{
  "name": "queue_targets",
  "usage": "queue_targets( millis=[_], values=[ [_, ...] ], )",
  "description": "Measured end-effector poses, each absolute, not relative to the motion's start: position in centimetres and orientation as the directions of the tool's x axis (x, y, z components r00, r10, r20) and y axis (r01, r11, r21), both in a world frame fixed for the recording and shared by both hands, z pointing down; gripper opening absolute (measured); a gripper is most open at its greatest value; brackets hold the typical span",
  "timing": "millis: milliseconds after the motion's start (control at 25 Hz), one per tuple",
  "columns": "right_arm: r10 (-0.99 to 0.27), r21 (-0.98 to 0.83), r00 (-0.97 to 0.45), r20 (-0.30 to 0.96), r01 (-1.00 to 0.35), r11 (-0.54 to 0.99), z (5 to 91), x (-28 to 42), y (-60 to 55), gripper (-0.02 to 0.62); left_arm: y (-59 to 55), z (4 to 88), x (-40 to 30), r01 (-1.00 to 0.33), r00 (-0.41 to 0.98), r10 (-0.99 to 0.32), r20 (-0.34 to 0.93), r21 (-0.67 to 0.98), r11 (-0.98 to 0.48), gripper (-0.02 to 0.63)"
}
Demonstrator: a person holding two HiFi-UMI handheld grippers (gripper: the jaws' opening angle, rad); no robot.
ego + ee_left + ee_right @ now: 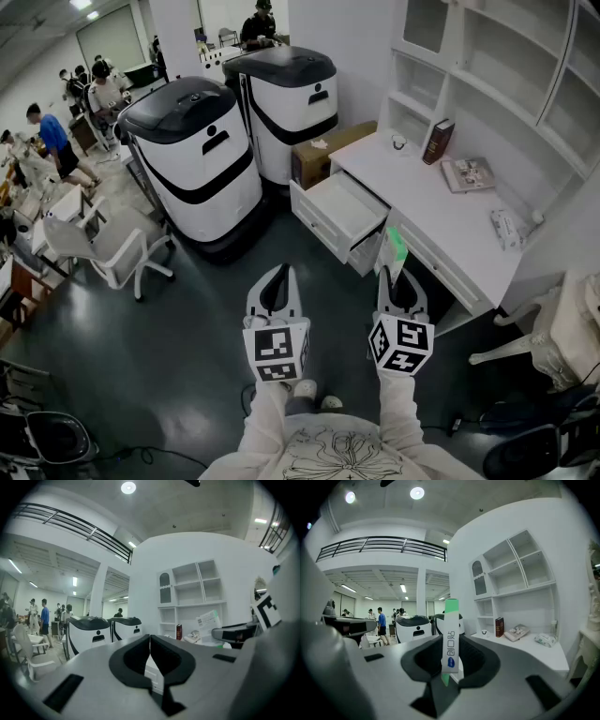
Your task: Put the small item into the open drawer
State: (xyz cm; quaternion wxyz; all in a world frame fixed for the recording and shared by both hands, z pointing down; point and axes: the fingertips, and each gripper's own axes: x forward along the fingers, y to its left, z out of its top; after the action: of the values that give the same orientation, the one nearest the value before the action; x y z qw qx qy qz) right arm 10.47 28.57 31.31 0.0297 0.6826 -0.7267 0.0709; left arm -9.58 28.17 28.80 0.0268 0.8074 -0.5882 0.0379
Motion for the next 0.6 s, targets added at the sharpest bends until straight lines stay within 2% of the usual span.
queue_targets(
  millis=[600],
  values=[
    [-0.987,-0.065,-0.080,0.139,-0.995,0.071,31.7,9.7,26.8,0.094,26.4,29.1,-10.4,-0.954,0.300,-0.949,0.097,0.001,-0.301,0.006]
  ],
)
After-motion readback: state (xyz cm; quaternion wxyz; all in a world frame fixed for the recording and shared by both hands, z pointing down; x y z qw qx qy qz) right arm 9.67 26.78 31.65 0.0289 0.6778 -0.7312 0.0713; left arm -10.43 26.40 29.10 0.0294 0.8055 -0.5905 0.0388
